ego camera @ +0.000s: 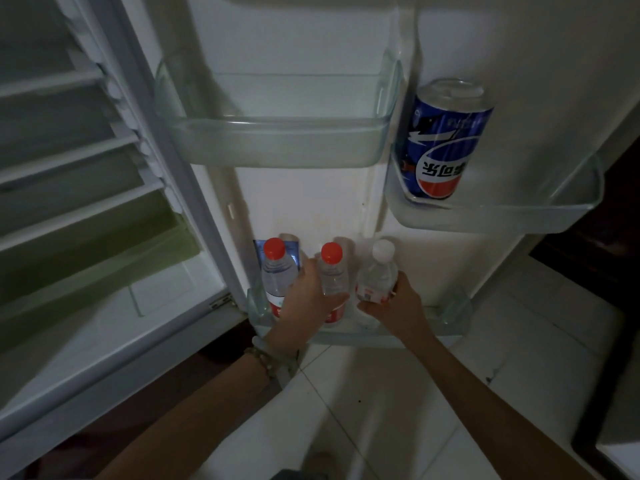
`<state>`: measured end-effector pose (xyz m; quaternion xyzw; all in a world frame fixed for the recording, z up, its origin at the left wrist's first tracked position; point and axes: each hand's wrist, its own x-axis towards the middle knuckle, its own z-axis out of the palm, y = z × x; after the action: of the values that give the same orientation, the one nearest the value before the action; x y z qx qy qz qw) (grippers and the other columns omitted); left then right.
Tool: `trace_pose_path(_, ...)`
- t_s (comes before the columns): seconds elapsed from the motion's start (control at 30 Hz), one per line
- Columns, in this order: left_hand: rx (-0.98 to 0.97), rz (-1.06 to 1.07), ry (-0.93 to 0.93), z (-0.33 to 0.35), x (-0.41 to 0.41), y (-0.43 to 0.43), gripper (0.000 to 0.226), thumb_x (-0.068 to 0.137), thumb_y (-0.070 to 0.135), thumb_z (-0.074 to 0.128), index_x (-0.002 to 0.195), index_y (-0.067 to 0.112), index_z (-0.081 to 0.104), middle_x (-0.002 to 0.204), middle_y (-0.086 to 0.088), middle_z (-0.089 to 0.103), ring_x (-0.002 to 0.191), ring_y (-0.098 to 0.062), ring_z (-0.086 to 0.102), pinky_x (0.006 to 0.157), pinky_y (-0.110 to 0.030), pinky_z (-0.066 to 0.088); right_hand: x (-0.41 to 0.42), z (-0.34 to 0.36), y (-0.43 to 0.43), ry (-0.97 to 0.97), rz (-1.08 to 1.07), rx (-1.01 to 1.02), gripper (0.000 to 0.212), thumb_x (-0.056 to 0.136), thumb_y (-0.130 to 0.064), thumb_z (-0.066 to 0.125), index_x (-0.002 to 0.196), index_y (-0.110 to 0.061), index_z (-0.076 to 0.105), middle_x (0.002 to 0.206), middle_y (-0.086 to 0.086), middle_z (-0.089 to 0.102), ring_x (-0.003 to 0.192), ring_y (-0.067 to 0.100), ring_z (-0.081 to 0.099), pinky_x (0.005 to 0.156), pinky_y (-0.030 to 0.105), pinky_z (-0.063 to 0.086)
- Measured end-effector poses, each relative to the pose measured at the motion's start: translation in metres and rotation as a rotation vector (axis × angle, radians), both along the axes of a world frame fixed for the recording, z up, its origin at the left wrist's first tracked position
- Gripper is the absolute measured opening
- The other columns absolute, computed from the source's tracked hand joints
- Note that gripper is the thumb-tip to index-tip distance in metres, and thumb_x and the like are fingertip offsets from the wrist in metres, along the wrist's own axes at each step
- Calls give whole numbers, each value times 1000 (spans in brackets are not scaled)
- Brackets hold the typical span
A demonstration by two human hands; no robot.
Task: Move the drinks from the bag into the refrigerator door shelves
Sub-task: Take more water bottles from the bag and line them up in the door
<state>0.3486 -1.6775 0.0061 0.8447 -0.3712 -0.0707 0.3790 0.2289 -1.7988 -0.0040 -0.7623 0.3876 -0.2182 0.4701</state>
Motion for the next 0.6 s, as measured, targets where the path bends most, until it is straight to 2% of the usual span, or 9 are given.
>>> trace_pose_path(0.17,-28,9,7,7,-8,4,81,69,30,81,132,2,39,123,-17,53,111,-32,54,93,-38,43,-4,6,5,-21,46,-8,71,59,-14,86,118,-11,46,105,1,57,90,14,55,71,21,40)
trace_pose_path(0.27,2,31,-36,5,-16,16,87,70,39,79,135,2,35,124,-17,53,110,-32,56,90,-42,49,-15,15,6,-47,105,-38,69,61,-14,85,118,-15,46,108,-1,56,95,12,54,73,18,41)
trace_pose_path(0.33,3,43,-53,6,-24,26,85,69,41,79,132,0,39,119,-17,55,106,-33,57,85,-44,50,-26,22,8,-46,123,-72,76,64,-14,84,127,-13,41,116,0,52,102,13,51,82,24,42)
trace_pose_path(0.4,0,45,-167,12,-33,39,76,73,44,70,128,-1,45,116,-18,58,105,-34,58,86,-44,50,-38,30,14,-58,116,-123,82,66,-14,82,133,-13,37,120,0,49,109,16,48,91,32,42)
trace_pose_path(0.47,70,20,-384,16,-42,55,73,76,47,60,127,-4,48,120,-20,58,110,-36,57,92,-45,49,-51,37,24,-102,156,-191,78,67,-13,81,132,-14,38,122,-2,48,112,15,47,93,31,40)
trace_pose_path(0.53,183,23,-560,17,-53,74,78,69,42,74,126,-6,51,123,-22,58,113,-39,57,93,-47,49,-65,43,41,-94,246,-260,77,69,-14,79,134,-14,38,126,-4,46,115,12,43,93,29,36)
trace_pose_path(0.6,266,77,-623,17,-68,94,83,61,42,83,124,-4,54,122,-21,61,113,-37,59,92,-46,49,-77,47,62,-86,351,-360,76,71,-12,78,135,-8,38,124,1,45,114,10,38,95,27,32)
